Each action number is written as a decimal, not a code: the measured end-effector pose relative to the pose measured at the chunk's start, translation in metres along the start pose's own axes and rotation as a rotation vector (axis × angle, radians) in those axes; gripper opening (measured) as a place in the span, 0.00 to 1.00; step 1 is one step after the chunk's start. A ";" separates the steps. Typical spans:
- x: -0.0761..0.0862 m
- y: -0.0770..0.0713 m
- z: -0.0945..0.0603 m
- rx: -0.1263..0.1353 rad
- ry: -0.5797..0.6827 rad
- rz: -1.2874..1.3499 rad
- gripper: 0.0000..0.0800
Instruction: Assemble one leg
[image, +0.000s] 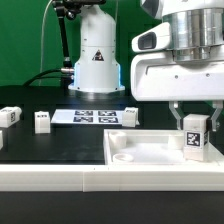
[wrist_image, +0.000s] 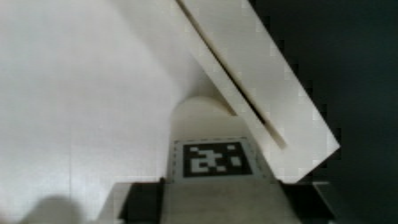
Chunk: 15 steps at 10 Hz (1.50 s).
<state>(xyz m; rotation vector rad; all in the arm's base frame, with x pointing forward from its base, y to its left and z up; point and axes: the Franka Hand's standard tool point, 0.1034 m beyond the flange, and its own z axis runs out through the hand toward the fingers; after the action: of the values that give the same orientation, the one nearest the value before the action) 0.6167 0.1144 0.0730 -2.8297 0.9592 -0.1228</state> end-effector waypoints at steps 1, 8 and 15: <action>0.000 0.000 0.000 0.002 -0.002 0.022 0.37; 0.003 -0.001 -0.002 -0.005 -0.023 -0.348 0.81; 0.008 -0.009 -0.002 -0.090 -0.030 -1.069 0.81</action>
Offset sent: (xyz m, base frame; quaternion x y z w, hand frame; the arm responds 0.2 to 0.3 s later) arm 0.0000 0.0000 0.0000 0.0000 0.0000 -0.0650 0.9979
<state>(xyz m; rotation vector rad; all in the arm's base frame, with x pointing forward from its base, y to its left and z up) 0.6279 0.1160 0.0766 -3.0558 -0.6403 -0.1447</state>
